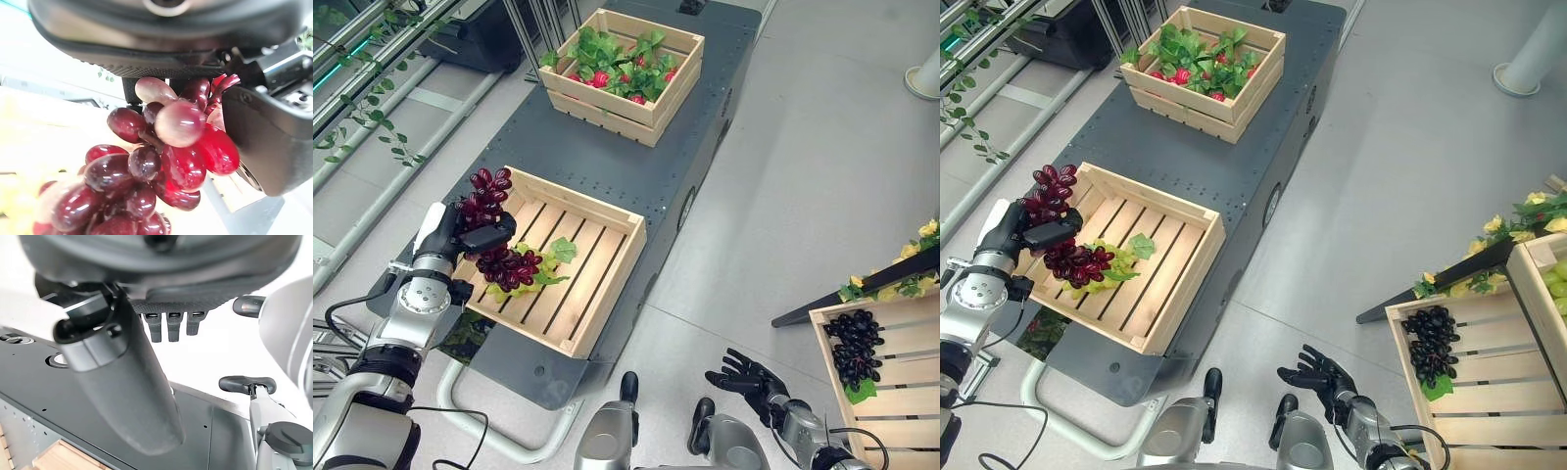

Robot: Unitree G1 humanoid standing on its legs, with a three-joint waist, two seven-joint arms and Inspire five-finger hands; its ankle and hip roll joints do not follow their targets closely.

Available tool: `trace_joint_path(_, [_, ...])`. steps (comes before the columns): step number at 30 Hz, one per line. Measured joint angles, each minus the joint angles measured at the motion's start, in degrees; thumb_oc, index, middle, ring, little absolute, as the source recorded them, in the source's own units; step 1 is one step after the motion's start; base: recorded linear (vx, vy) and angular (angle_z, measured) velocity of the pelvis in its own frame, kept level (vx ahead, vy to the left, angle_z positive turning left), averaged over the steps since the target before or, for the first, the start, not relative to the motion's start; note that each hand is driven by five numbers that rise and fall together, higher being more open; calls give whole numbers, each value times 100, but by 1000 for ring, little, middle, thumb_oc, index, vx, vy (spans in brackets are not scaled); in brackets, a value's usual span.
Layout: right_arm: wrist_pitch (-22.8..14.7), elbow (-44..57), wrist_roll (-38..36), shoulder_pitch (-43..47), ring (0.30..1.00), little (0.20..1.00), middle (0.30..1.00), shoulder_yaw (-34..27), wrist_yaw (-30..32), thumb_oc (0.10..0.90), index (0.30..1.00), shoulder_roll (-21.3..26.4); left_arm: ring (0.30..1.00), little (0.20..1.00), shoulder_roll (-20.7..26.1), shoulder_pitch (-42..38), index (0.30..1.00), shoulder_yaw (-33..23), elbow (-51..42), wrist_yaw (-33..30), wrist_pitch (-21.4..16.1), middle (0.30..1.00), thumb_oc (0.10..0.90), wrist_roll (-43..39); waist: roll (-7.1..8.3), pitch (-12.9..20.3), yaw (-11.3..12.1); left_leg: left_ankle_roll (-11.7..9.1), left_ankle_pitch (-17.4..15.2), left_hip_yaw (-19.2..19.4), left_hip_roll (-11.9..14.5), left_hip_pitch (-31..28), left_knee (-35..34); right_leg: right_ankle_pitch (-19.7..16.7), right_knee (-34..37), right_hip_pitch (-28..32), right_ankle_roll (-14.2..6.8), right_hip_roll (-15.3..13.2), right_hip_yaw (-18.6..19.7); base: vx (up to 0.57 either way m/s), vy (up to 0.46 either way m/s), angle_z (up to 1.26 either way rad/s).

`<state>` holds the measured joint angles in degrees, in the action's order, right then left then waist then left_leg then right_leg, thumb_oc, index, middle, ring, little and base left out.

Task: Pick up the fruits from the basket on one side to the basket on the other side

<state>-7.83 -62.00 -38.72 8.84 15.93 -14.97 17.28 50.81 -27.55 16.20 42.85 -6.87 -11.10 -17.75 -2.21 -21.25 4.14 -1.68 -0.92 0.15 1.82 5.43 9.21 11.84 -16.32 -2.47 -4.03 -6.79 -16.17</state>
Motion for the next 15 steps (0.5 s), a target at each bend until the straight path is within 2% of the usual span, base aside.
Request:
trace_joint_path(5, [-175, 625, -8, -130, 900, 900, 900, 19, 54, 800, 900, -32, 300, 300, -254, 9, 300, -333, -167, 32, 12, 300, 400, -721, 18, 10, -8, 33, 50, 0, -3, -102, -93, -102, 168, 130, -23, 23, 14, 8, -14, -1])
trace_joint_path(10, [-282, 2263, -247, -242, 900, 900, 900, 115, 753, 800, 900, -120, 300, 300, -528, 128, 300, -571, -1102, 54, 38, 300, 400, -1203, 46, 29, -9, 76, 119, 2, -21, -324, -259, -267, 501, 421, -66, 66, 25, 1, -42, -1])
trace_joint_path(14, [-823, 3281, 41, -85, 900, 900, 900, 267, 1750, 800, 900, -227, 300, 300, -557, 126, 300, -573, -1729, 186, 58, 300, 400, -1323, 93, 145, -18, 107, 204, 37, -38, -454, -450, -393, 740, 540, -98, 77, 148, 2, -20, -3])
trace_joint_path(15, [-835, 3483, 118, -19, 900, 900, 900, 259, 1900, 800, 900, -210, 300, 300, -559, 122, 300, -573, -1780, 214, 58, 300, 400, -1421, 94, 149, -32, 117, 211, 58, -49, -488, -471, -401, 749, 560, -109, 76, 176, -3, -54, -8])
